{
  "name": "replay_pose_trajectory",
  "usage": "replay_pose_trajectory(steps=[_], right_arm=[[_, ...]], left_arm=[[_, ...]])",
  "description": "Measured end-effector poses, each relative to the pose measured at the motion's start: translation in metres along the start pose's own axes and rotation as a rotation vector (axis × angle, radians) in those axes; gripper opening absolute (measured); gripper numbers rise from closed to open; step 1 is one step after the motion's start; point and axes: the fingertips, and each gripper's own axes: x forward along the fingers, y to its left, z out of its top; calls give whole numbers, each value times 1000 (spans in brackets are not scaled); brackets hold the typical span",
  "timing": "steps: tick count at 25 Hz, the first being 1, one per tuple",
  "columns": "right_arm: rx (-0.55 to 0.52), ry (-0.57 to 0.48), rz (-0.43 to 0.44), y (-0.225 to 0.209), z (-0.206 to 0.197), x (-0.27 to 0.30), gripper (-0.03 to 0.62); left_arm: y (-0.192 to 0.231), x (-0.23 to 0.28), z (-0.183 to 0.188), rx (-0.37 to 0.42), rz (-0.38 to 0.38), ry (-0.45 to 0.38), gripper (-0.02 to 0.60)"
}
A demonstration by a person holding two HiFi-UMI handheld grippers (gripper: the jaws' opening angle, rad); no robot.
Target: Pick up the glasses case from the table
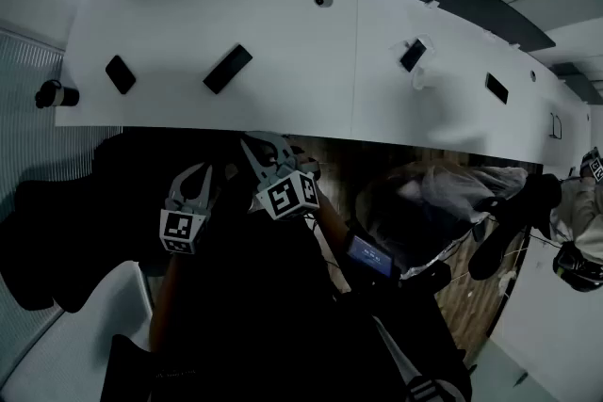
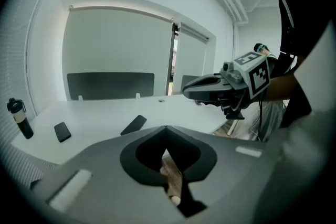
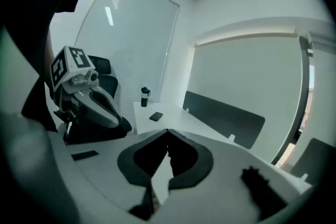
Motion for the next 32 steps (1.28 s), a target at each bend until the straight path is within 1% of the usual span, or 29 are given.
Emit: replay_pose_trajectory(steps=[6,10,12,14,16,19,21,23,26,29,31,32], right_arm=[[71,62,-42,-20,-20,31,3],[80,120,-43,-26,-27,51,3],[62,137,-23,-26,-26,66,3],[20,156,-1,-29,-27,78,3],[-30,187,3,-38,-33,88,3],[-73,246,-8,-58,-45,111,3],[-108,295,6,-68,-55,130,5],[-149,346,51,-72,-67,149,15],[-240,424,149,-74,-86,173,67],[-325,456,230,-71,-93,194,89],[-386,463,297,-66,-95,206,101],[-435,471,339,-63,-98,211,107]], left_arm=[[32,9,-3,-34,11,-18,6],[48,24,-7,-62,-28,-12,8],[62,31,-3,-51,-54,-12,7],[73,40,4,-28,-79,-22,7],[81,52,12,-8,-109,-38,8],[103,60,20,-10,-143,-53,8],[122,59,26,-17,-158,-67,8],[141,57,29,-30,-176,-65,8],[166,55,28,-59,-195,-58,8],[190,51,26,-70,-173,-39,8],[203,48,23,-79,-140,-27,8],[208,47,22,-90,-117,-25,8]])
